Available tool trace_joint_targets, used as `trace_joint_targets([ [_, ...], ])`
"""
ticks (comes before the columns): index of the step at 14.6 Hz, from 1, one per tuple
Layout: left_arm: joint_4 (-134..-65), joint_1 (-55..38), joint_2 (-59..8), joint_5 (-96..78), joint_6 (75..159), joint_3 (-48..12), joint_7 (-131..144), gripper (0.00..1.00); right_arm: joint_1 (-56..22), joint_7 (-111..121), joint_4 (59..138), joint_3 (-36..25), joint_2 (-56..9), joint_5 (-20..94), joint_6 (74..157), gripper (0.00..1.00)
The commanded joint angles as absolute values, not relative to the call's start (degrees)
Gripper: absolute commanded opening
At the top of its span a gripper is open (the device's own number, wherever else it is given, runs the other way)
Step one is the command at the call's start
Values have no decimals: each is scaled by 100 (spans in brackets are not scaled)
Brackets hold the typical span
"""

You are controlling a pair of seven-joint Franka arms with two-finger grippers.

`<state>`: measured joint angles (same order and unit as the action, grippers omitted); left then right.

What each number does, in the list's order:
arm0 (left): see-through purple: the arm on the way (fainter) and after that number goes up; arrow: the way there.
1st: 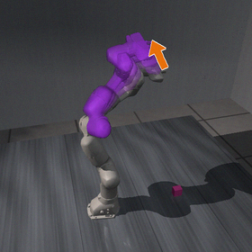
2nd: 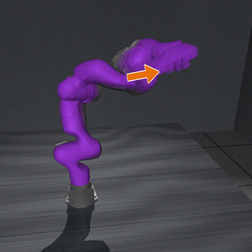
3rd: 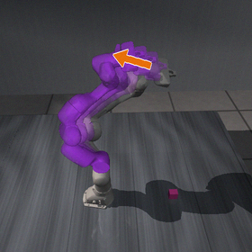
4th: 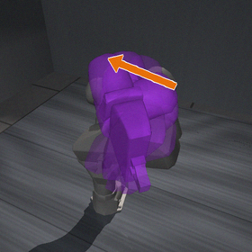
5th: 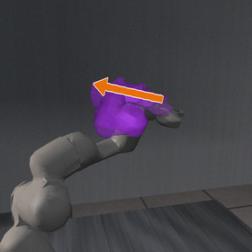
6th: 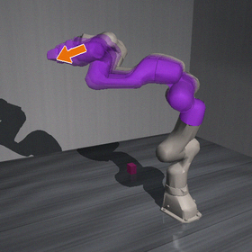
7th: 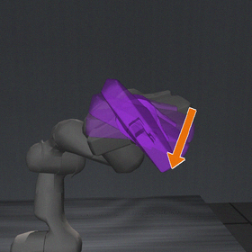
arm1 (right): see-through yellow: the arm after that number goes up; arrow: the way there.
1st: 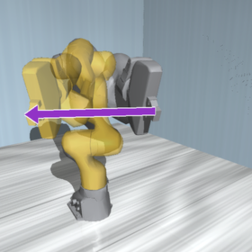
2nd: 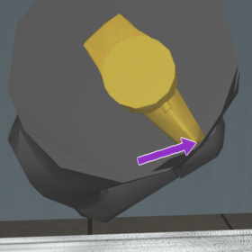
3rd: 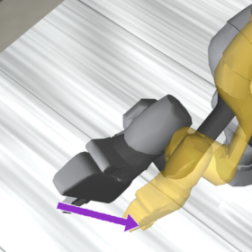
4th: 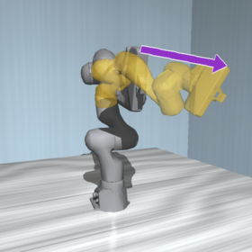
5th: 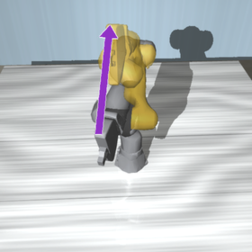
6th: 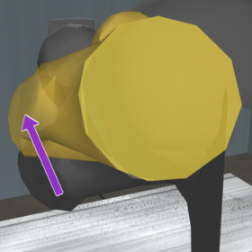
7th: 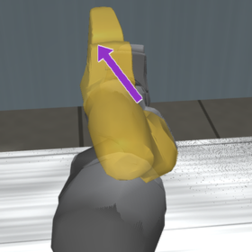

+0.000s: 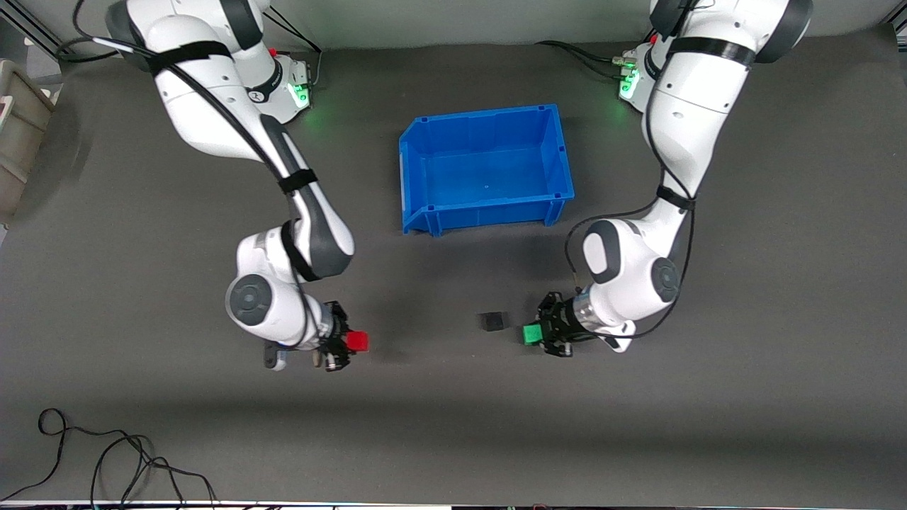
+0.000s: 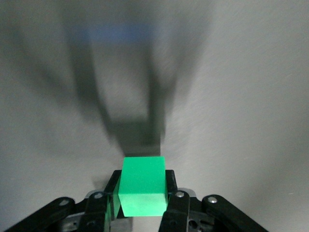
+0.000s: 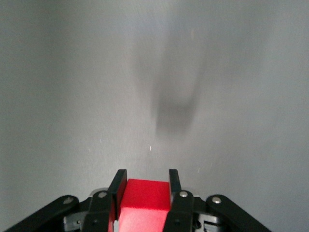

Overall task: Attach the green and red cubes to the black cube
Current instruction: 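Carry the red cube with the right gripper while the left gripper carries green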

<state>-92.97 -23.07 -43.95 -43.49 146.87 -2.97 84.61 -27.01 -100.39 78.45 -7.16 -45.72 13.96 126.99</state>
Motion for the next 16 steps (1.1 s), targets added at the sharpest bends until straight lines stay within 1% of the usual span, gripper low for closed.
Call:
trace_joint_targets([
  [1, -9395, -2505, -4377, -4412, 14669, -176, 8630, 11, -2786, -10887, 6919, -537, -5184, 1556, 12533, 0],
  [4, -9544, -2610, -4333, -4421, 14695, -176, 8675, 10, -2830, -11302, 6689, -370, -5282, 1556, 12568, 0],
  [10, -9501, -2760, -4324, -4430, 14853, -185, 8973, 10, -2839, -11750, 6680, -18, -5308, 1556, 12682, 0],
  [12, -9475, -2803, -4324, -4430, 14862, -185, 8991, 10, -2839, -11961, 6671, 157, -5431, 1547, 13225, 0],
  [16, -9396, -2900, -4324, -4430, 14880, -185, 9079, 10, -3023, -12215, 6592, 202, -5651, 1529, 13614, 0],
])
